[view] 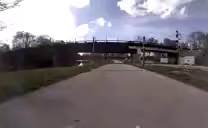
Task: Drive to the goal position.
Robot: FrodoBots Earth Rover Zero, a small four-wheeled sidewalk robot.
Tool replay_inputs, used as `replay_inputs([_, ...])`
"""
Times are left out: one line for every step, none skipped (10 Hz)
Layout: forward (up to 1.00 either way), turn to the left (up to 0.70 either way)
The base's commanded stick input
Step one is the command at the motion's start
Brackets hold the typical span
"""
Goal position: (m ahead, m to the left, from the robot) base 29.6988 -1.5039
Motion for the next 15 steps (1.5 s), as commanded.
replay_inputs([1.0, 0.0])
replay_inputs([1.0, 0.0])
replay_inputs([1.0, 0.0])
replay_inputs([1.0, 0.0])
replay_inputs([1.0, 0.0])
replay_inputs([1.0, 0.0])
replay_inputs([1.0, 0.0])
replay_inputs([1.0, 0.0])
replay_inputs([1.0, 0.0])
replay_inputs([1.0, 0.0])
replay_inputs([1.0, 0.0])
replay_inputs([1.0, 0.0])
replay_inputs([1.0, 0.0])
replay_inputs([1.0, 0.0])
replay_inputs([1.0, 0.0])
